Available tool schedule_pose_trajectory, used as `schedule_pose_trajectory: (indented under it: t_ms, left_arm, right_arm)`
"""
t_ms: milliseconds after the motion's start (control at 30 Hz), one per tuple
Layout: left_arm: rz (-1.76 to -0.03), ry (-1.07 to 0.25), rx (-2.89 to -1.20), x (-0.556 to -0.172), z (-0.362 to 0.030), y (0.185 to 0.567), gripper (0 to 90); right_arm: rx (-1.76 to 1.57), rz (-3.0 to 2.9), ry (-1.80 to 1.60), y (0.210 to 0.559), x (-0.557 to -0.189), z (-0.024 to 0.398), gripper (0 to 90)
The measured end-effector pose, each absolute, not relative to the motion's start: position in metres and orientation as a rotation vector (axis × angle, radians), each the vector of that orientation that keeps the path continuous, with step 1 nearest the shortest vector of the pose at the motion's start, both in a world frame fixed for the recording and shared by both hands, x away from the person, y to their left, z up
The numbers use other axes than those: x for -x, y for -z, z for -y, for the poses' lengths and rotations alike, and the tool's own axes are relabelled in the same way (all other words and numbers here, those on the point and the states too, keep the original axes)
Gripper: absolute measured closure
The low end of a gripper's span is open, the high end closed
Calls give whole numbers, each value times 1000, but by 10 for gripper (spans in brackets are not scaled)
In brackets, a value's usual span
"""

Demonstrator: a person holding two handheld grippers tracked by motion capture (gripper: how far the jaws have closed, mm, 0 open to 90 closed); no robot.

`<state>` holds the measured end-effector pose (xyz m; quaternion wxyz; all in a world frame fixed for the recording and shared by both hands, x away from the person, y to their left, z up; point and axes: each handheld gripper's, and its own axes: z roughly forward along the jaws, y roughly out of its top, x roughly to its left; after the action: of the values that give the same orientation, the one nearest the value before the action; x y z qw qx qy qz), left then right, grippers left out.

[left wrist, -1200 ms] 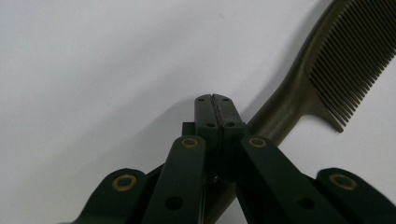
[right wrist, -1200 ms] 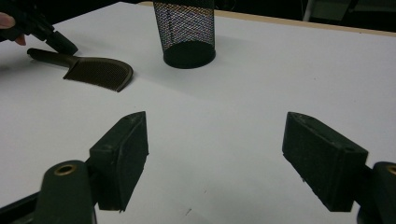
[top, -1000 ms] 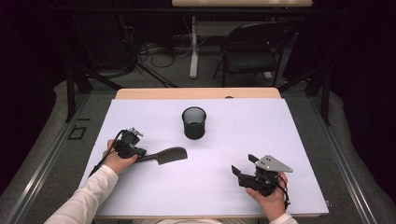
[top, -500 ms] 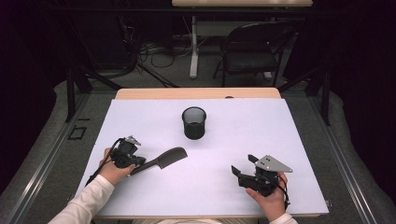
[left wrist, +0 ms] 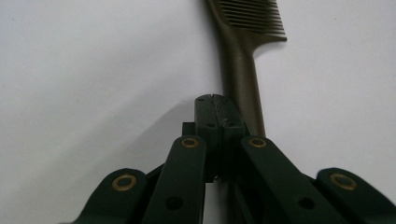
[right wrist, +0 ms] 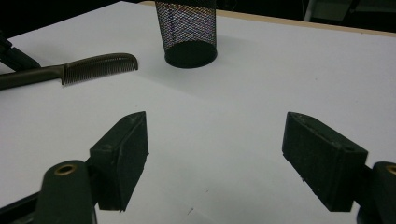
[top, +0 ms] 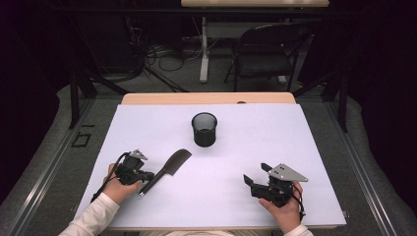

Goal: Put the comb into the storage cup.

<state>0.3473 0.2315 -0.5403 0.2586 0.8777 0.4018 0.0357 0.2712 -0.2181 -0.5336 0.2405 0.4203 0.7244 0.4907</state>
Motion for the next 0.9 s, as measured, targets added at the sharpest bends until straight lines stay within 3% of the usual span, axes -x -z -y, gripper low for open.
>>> schedule_pose_trajectory:
  t_ms: [367,900]
  left_arm:
    - [-1117,-116,-2329,-345,-235,534,891]
    - [-1095,-167,-2256,-338,-233,515,751]
  right_arm:
    - [-1152,-1981,-1343,534,-271,218,224]
    - [-1149,-1985,-1339,534,-271,218,224]
